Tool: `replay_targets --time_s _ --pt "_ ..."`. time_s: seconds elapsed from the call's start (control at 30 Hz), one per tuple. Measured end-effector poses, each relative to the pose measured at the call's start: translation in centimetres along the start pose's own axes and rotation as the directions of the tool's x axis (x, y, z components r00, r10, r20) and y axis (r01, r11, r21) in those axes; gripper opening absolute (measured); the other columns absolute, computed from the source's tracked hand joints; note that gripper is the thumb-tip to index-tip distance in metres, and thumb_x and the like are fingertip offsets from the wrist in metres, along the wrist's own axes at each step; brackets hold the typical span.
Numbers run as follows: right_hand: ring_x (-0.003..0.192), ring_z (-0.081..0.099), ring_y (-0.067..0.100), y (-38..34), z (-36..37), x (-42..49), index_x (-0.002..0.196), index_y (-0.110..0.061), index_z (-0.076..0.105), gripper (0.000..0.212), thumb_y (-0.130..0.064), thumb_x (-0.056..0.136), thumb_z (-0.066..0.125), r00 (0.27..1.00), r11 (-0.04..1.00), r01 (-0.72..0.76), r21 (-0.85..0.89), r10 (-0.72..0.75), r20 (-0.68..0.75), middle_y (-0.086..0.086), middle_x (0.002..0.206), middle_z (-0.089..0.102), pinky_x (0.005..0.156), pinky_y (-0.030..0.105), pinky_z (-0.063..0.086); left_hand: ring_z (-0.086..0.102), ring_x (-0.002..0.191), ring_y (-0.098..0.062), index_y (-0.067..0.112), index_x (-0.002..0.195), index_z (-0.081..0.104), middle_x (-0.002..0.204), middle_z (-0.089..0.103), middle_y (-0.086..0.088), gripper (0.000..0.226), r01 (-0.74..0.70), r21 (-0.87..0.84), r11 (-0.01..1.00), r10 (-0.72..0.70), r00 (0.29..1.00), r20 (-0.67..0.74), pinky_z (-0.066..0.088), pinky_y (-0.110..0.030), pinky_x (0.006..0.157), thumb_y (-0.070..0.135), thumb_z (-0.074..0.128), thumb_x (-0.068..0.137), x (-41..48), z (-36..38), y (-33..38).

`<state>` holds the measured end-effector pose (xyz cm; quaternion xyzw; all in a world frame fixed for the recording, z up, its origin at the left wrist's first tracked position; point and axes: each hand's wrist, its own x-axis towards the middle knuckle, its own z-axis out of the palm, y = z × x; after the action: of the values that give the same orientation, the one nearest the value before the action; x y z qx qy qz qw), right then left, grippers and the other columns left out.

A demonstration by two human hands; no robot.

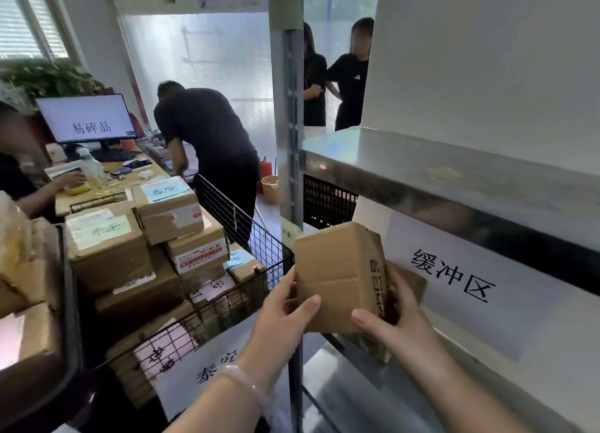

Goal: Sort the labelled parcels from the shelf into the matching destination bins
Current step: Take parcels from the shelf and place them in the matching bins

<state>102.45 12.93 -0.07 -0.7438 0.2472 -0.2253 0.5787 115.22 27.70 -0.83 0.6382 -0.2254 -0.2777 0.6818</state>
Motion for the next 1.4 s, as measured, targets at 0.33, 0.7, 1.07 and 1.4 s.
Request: replay_targets --time_s 0.33,0.7,1.07,1.4 --pt "0.117 0.049 -0.011 -1.7 3.2 -0.3 0.132 -0.074 0.021 0.085 -0.079 0.059 0.065 0.971 0.971 0.214 -0.104 -0.199 0.135 -0.04 0.131 0.043 0.096 0.03 0.047 0.069 0.108 -0.029 0.018 0.132 0.05 0.117 0.072 -0.01 0.083 0.077 -0.333 0.94 -0.079 0.997 0.006 0.057 -0.043 0.086 0.041 0.085 0.061 -1.3 -2.5 0.2" --pt "0.12 0.04 -0.006 -4.3 5.6 0.8 0.137 -0.065 0.025 0.096 -0.076 0.052 0.068 0.947 0.973 0.171 -0.154 -0.119 0.299 -0.022 0.135 0.035 0.089 0.019 0.041 0.064 0.117 -0.035 0.012 0.138 0.048 0.128 0.064 -0.02 0.066 0.068 -0.463 0.884 -0.078 0.997 -0.002 0.058 -0.042 0.086 0.027 0.074 0.079 -3.0 -6.0 -0.1" --pt "0.111 0.034 -0.008 -7.0 11.4 1.8 0.139 -0.063 0.021 0.093 -0.066 0.063 0.075 0.89 0.898 0.363 -0.25 -0.256 0.377 -0.027 0.123 0.028 0.088 0.022 0.035 0.067 0.112 -0.025 0.034 0.134 0.055 0.123 0.069 -0.004 0.062 -0.099 -0.188 0.977 0.039 0.954 -0.297 0.058 -0.039 0.086 0.034 0.081 0.077 -6.2 -11.5 2.7" --pt "0.138 0.022 0.009 -11.6 21.3 0.7 0.131 -0.074 0.02 0.089 -0.087 0.052 0.058 0.712 0.77 0.587 -0.25 -0.344 0.612 -0.026 0.149 0.019 0.11 0.047 0.035 0.054 0.107 0.016 0.068 0.123 0.036 0.137 0.047 0.018 0.056 -0.129 0.357 0.925 0.351 0.648 -0.676 0.048 -0.007 0.078 0.057 0.063 0.075 -14.5 -21.5 5.9"
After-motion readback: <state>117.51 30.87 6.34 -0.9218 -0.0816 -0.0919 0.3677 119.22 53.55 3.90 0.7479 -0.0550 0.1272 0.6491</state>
